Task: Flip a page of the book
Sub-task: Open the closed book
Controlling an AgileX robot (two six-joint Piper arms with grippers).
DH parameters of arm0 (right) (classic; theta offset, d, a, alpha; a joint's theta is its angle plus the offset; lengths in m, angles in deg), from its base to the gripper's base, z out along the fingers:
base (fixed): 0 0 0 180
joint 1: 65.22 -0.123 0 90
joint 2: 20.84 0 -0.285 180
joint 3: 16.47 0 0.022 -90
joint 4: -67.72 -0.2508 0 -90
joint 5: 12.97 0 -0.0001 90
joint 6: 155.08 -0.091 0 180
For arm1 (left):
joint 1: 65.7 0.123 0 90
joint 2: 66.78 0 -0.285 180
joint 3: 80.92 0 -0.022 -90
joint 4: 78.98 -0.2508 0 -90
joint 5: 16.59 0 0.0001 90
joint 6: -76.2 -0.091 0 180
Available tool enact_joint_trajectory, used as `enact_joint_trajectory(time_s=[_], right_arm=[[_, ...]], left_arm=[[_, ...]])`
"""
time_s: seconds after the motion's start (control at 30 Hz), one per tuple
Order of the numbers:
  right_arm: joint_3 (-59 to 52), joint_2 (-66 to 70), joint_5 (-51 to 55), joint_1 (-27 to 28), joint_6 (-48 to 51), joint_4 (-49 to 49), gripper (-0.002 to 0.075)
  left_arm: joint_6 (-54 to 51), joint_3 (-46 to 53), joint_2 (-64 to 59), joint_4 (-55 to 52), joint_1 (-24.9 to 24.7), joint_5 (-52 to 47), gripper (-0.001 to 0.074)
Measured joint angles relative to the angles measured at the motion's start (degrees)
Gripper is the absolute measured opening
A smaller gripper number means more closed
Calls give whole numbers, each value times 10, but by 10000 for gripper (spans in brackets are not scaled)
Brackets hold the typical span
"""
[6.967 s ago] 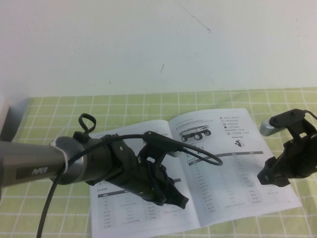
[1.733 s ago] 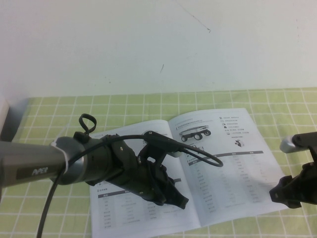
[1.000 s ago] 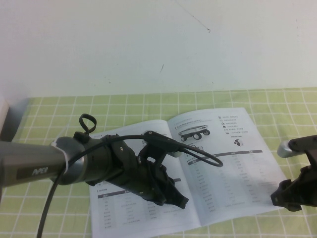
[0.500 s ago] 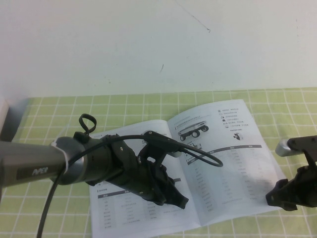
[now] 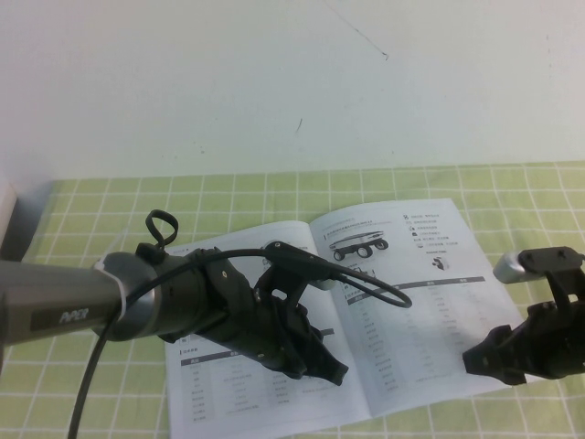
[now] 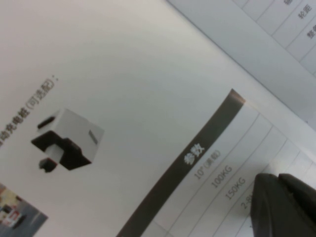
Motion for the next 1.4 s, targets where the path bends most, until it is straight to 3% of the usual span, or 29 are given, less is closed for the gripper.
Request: enact_joint_trajectory(time_s=[0.17,0.43,0.67,0.77,0.93,1.0,1.4], right_arm=[[0,8,0,0,8,-5,314],[6,-122,-7,0,6,30,41],[6,-185,-38,0,-98,223,6],[6,-164,-28,0,-137,272,79],[9,-104,-5,21,-184,286,422],[11,-81,-6,28,-190,286,502],[24,-20,-8,29,-196,283,515]], left_arm=[[0,0,0,0,0,0,-3],[0,0,0,0,0,1,-3],[-1,0,0,0,0,1,-3],[-1,0,0,0,0,1,-3],[-1,0,0,0,0,1,-3],[-1,0,0,0,0,1,-3],[1,0,0,0,0,1,-3]])
